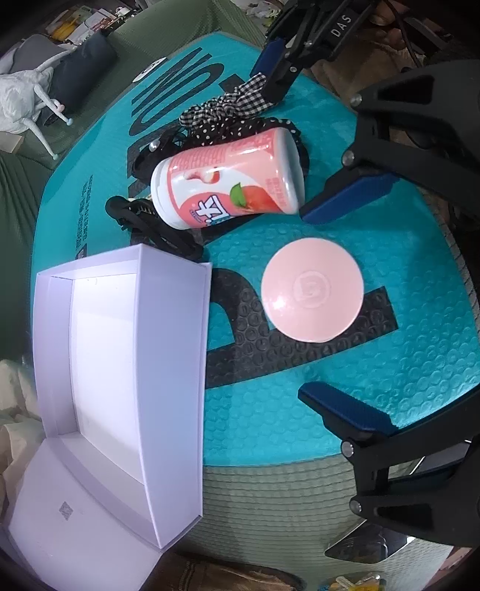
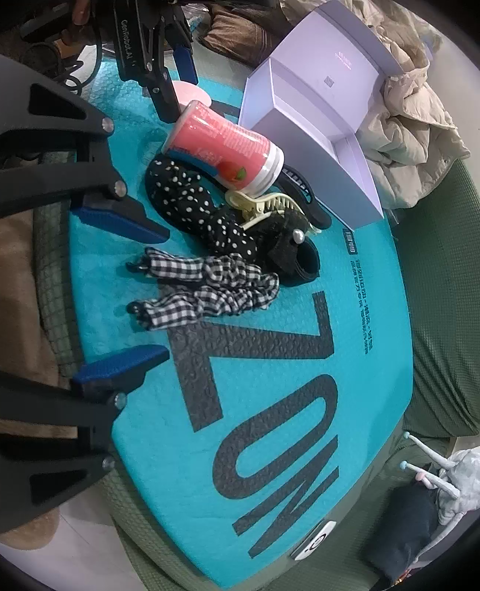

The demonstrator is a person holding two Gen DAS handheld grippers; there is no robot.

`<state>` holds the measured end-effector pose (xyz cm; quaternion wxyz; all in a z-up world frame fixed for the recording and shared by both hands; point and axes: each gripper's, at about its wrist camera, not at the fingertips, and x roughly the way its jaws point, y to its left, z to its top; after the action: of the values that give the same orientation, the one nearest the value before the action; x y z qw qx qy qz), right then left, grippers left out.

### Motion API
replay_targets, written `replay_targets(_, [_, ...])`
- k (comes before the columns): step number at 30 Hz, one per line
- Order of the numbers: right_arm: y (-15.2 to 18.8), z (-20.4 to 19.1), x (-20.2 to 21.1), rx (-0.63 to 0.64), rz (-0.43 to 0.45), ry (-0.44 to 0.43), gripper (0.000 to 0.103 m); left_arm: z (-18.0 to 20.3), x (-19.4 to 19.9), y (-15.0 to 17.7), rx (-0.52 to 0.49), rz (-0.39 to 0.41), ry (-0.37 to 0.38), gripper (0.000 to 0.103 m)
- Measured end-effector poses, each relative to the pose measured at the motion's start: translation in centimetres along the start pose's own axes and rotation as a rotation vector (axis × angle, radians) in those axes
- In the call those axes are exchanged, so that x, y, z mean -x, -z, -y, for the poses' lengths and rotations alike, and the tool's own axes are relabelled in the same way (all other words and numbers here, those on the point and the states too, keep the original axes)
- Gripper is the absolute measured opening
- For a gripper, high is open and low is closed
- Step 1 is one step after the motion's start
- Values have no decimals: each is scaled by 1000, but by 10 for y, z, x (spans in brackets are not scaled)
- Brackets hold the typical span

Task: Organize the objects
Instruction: 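Grasp the pink compact with the left tool while the right tool grasps the gingham scrunchie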

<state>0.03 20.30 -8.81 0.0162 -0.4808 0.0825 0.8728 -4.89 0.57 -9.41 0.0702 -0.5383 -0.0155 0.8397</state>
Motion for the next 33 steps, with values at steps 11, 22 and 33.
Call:
replay_targets(11, [-9, -4, -11, 45, 5, 4, 28, 0, 3, -1, -28, 29, -10, 53])
replay_targets(22, [1, 2, 1, 10, -8, 5, 22, -2, 8, 3, -24, 27, 16, 50])
replay_targets(33, [8, 4, 12, -5, 6, -8, 21, 8, 18, 4, -71, 43, 32, 50])
